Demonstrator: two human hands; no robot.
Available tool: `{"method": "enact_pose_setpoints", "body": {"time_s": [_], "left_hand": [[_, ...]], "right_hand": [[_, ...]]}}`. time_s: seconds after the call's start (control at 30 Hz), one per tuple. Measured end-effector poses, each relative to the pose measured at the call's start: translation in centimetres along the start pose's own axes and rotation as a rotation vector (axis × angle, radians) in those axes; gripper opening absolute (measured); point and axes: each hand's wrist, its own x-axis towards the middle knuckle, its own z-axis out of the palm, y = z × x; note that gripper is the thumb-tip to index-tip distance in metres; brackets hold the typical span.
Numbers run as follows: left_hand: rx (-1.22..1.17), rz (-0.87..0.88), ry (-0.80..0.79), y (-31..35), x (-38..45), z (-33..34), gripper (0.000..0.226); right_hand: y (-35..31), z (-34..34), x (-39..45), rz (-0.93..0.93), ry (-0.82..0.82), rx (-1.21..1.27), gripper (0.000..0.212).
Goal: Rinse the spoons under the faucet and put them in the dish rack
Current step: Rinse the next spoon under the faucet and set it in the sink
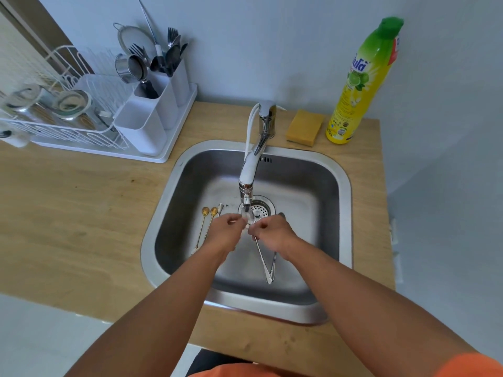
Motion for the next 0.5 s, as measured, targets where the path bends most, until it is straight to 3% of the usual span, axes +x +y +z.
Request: {"method": "enact_pose_setpoints", "body": {"time_s": [0.27, 0.5], "left_hand": [[-0.071, 0.132, 0.109, -0.1, 0.9, 2.2, 0.014], [-0.155, -0.003, 0.094, 0.6, 0.4, 2.8, 0.026]], "right_hand": [[1.2, -0.2, -1.2, -0.037, -0.022, 0.008, 0.02], [2.2, -0.8, -0.7, 0.001, -0.019, 0.082, 0.021]]}}
